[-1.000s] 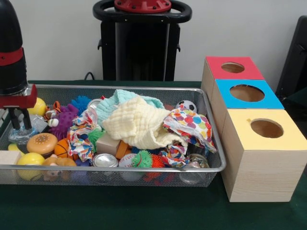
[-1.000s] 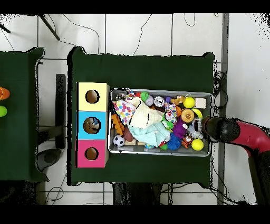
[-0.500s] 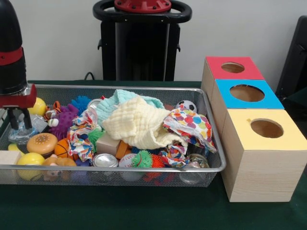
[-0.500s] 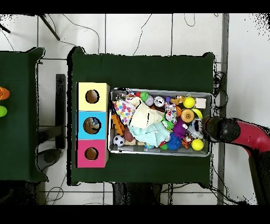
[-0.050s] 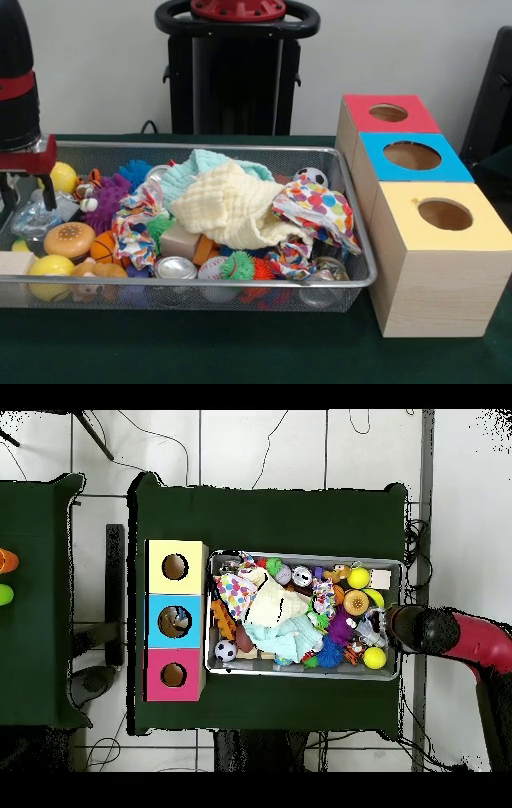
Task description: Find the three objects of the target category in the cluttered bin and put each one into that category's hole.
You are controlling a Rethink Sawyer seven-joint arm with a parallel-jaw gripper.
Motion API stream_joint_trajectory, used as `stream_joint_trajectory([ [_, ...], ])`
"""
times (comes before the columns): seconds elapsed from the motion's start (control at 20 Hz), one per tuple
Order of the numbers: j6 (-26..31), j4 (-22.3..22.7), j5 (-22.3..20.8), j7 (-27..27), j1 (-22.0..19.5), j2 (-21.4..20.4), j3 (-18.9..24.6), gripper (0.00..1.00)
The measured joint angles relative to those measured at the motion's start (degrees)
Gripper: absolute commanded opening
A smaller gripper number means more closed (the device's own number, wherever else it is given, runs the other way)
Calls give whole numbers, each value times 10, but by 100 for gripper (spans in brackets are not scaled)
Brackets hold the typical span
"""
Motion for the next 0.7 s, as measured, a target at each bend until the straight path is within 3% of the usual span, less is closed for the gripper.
stream_joint_trajectory([
  [0.35, 0, 19, 1, 0, 0, -22, 0, 100],
  [0.7, -1, 24, 1, 0, 0, -12, -4, 100],
])
